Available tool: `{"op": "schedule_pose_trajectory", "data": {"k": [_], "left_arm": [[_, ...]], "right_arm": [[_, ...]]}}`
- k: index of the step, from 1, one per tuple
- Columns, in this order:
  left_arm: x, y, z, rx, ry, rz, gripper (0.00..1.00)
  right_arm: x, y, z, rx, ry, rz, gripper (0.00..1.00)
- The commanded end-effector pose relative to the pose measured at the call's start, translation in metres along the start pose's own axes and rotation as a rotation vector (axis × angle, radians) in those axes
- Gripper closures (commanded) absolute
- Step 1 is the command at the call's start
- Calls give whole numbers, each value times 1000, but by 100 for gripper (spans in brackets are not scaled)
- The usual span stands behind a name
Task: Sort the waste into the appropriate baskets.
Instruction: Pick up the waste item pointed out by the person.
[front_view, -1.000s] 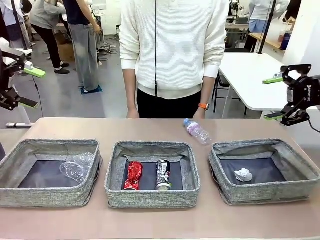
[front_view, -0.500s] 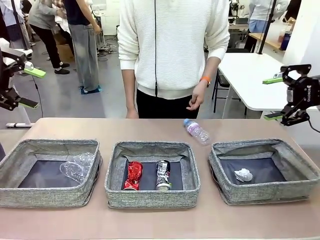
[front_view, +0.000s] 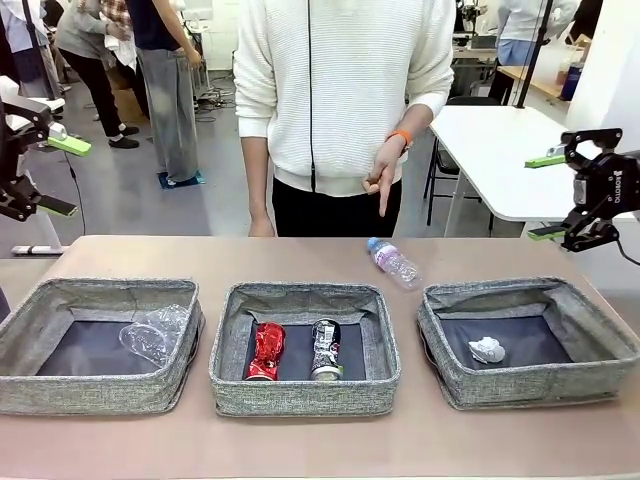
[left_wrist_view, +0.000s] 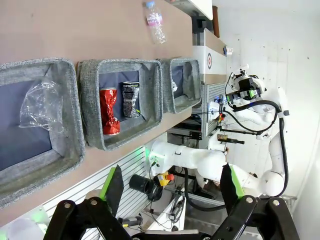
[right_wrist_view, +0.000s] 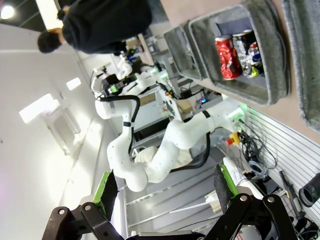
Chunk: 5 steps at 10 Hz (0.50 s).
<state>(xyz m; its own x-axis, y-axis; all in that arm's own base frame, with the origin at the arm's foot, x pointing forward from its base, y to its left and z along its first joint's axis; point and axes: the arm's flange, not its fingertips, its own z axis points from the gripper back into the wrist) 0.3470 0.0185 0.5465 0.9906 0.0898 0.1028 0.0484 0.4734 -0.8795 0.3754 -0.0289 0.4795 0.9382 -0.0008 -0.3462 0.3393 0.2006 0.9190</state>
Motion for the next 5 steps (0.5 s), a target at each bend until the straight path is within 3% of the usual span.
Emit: {"op": "schedule_pose_trajectory", "data": {"k": [1,3,5], "left_arm": [[-2,0,4,7,13,7,0],[-2,0,4,7,13,7,0],[-2,0,4,7,13,7,0]], "right_arm": [[-1,-1,-2,3,-13,23,0],[0,0,0,0,0,0,0],[45,42,-67,-501,-202,58,0]]}}
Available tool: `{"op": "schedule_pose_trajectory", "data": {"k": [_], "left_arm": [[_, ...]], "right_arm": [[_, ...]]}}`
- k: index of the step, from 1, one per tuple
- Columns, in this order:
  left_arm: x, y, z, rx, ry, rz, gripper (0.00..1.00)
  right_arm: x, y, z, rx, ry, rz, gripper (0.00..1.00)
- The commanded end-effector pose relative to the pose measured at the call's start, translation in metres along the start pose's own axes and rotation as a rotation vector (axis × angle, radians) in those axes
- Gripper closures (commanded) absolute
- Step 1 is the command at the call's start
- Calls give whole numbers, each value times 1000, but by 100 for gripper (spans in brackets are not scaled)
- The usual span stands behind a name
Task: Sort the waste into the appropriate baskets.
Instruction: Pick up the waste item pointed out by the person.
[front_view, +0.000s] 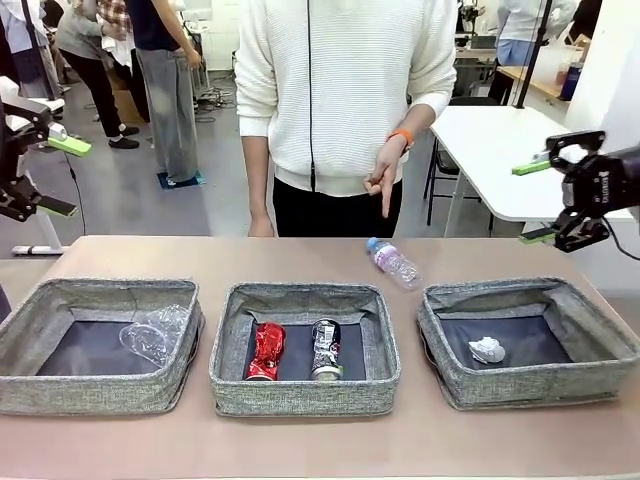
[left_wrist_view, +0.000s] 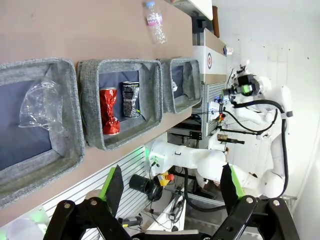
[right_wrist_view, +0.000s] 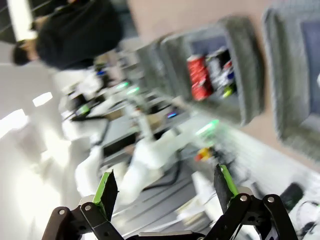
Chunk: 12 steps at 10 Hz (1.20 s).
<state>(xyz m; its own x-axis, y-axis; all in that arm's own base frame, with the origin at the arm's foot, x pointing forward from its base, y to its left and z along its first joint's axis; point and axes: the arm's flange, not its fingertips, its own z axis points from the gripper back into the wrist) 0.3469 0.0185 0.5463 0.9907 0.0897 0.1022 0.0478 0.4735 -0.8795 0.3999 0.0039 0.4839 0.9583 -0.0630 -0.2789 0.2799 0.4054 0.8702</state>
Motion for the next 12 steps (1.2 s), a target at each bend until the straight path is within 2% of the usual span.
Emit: {"op": "schedule_pose_trajectory", "data": {"k": [1,2,3,4,5,6,7,8,9,11,12], "left_arm": [[-2,0,4,6,13,7,0],[-2,0,4,6,13,7,0],[-2,0,4,6,13,7,0],[-2,0,4,6,13,7,0],[-2,0,4,6,13,7,0],[-2,0,4,6,13,7,0],[-2,0,4,6,13,7,0],[-2,0,4,6,13,7,0],[-2,0,4,6,13,7,0],[-2,0,4,6,13,7,0],[-2,0,4,6,13,7,0]], "right_arm": [[50,45,-67,-570,-335,62,0],[73,47,-101,-891,-571,178,0],[86,42,-119,-1091,-763,223,0],[88,38,-130,-1100,-745,301,0],[59,60,-115,-415,-200,213,0],[59,60,-115,-415,-200,213,0],[79,52,-142,-555,-270,293,0],[72,52,-157,-841,-338,655,0],[88,53,-166,-1026,-442,627,0],[130,52,-163,-1141,-469,732,0],[146,49,-166,-1117,-419,786,0]]}}
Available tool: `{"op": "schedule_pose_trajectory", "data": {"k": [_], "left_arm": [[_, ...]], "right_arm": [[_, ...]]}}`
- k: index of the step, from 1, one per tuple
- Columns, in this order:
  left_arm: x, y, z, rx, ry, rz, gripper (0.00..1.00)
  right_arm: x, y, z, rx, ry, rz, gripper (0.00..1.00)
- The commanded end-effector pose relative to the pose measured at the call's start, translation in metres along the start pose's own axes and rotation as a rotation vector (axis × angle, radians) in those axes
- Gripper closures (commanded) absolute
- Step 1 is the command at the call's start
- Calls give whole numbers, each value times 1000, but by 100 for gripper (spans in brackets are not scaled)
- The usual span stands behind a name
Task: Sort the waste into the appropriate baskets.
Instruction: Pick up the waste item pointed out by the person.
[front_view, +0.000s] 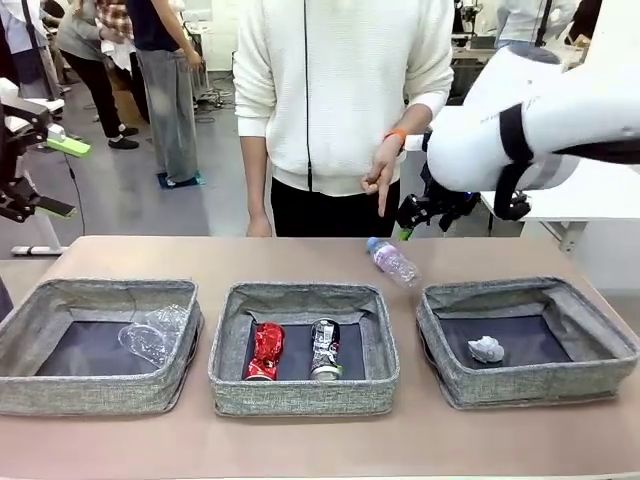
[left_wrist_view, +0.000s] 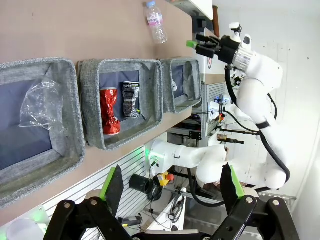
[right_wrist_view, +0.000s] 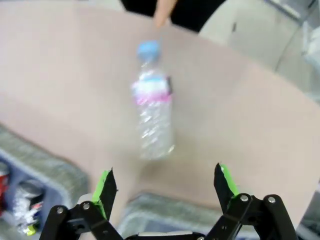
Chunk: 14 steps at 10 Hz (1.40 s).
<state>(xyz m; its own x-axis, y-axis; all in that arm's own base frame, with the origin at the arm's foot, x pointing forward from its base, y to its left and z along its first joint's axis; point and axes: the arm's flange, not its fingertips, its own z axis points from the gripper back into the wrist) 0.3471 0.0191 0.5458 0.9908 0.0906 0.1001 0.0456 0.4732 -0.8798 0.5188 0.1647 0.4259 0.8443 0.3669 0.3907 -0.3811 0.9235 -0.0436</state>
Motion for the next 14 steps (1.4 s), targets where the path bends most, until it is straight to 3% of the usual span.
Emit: {"op": "schedule_pose_trajectory", "data": {"k": [1,6,14], "left_arm": [[-2,-1,4,7,12,4,0],[-2,-1,4,7,12,4,0],[-2,-1,4,7,12,4,0]], "right_arm": [[23,-12,-34,-30,-33,0,0],[35,-33,-117,151,48,-135,0],[42,-5,-148,217,179,-150,0]]}}
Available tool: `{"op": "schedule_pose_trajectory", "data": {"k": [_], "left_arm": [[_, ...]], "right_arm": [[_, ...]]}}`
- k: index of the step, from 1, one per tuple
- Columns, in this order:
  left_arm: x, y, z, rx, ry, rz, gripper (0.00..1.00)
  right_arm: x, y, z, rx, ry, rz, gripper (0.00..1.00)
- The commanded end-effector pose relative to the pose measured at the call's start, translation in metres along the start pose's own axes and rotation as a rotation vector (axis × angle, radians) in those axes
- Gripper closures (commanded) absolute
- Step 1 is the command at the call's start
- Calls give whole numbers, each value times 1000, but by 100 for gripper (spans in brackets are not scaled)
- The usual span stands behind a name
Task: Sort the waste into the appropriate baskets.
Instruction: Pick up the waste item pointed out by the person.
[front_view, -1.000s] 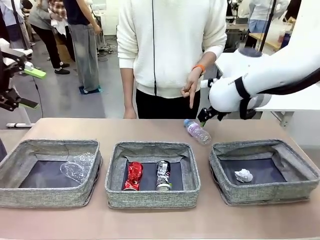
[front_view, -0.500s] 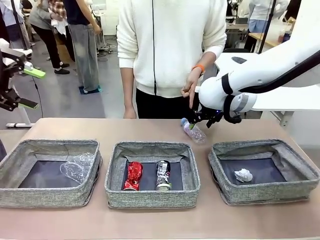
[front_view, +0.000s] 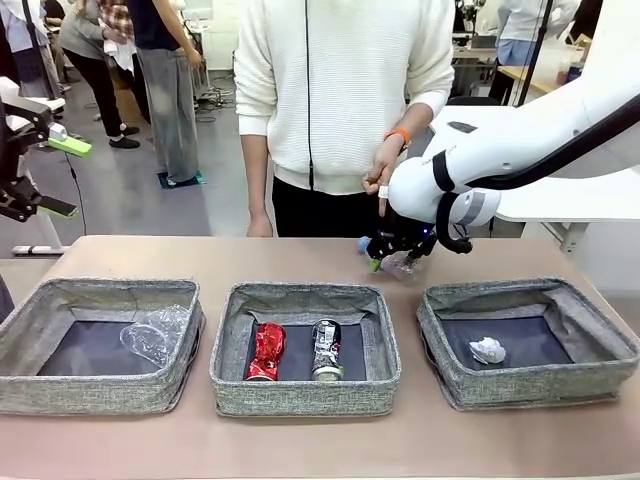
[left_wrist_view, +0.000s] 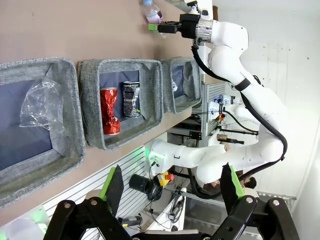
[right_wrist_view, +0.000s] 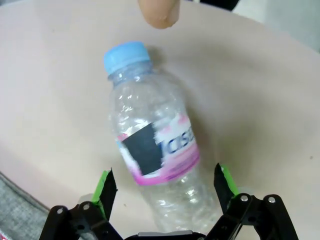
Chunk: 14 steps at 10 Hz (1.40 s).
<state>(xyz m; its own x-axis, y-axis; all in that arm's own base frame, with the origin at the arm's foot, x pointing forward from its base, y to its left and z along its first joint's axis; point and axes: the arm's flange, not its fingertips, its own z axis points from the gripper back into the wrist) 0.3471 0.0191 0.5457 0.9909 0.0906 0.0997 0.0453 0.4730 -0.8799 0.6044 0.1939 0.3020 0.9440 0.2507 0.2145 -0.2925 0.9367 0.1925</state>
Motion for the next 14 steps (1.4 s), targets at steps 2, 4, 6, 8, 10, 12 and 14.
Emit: {"op": "schedule_pose_trajectory", "data": {"k": [2,4,6,8,10,12,14], "left_arm": [[-2,-1,4,7,12,4,0],[-2,-1,4,7,12,4,0],[-2,-1,4,7,12,4,0],[-2,-1,4,7,12,4,0],[-2,-1,4,7,12,4,0],[-2,-1,4,7,12,4,0],[-2,-1,4,7,12,4,0]], "right_arm": [[8,-3,5,7,14,10,0],[7,-3,5,-4,17,16,60],[6,-4,6,-6,17,16,100],[5,-4,7,-11,19,19,100],[5,-6,10,7,34,-2,100],[4,-7,11,-3,55,-7,100],[3,-9,14,-22,93,-26,100]]}}
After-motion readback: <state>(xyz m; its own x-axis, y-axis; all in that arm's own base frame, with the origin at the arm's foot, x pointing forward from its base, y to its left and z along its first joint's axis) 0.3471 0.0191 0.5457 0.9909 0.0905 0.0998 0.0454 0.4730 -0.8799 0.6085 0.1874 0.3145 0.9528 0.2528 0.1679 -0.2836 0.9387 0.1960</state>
